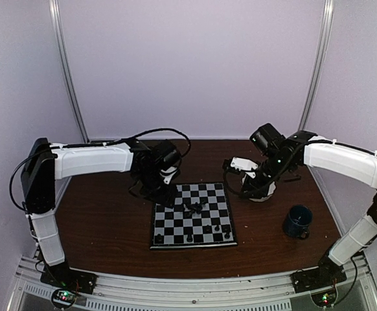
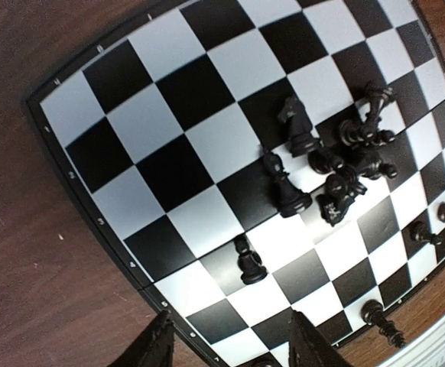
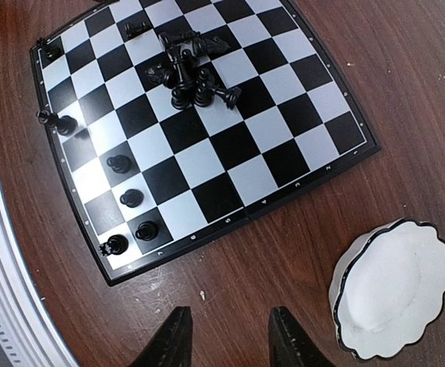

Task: Set up the chess pieces on the board
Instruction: Pick up the pawn from the chessboard.

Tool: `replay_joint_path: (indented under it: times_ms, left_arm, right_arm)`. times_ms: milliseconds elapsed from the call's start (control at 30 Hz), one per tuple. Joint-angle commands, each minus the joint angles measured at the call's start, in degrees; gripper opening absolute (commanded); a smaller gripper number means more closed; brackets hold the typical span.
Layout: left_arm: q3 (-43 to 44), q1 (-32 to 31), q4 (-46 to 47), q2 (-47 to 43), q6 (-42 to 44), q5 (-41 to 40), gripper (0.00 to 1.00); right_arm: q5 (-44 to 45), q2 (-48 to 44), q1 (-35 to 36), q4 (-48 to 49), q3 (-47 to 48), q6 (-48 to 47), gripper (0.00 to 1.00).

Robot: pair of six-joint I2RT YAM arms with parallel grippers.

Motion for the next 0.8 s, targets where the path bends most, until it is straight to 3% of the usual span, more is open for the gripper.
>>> replay_joint_path:
  times_ms: [0, 767]
  left_arm:
    - [3.9, -0.8, -4.7, 3.6, -2.7, -0.2, 0.5]
    - [9.2, -1.0, -6.7, 12.4, -2.5, 5.1, 0.39]
  right_arm:
    - [-2.2, -3.0, -0.4, 3.8, -0.7, 1.2, 0.37]
    - [-3.9, -1.9, -0.5, 3.7, -0.3, 1.1, 0.37]
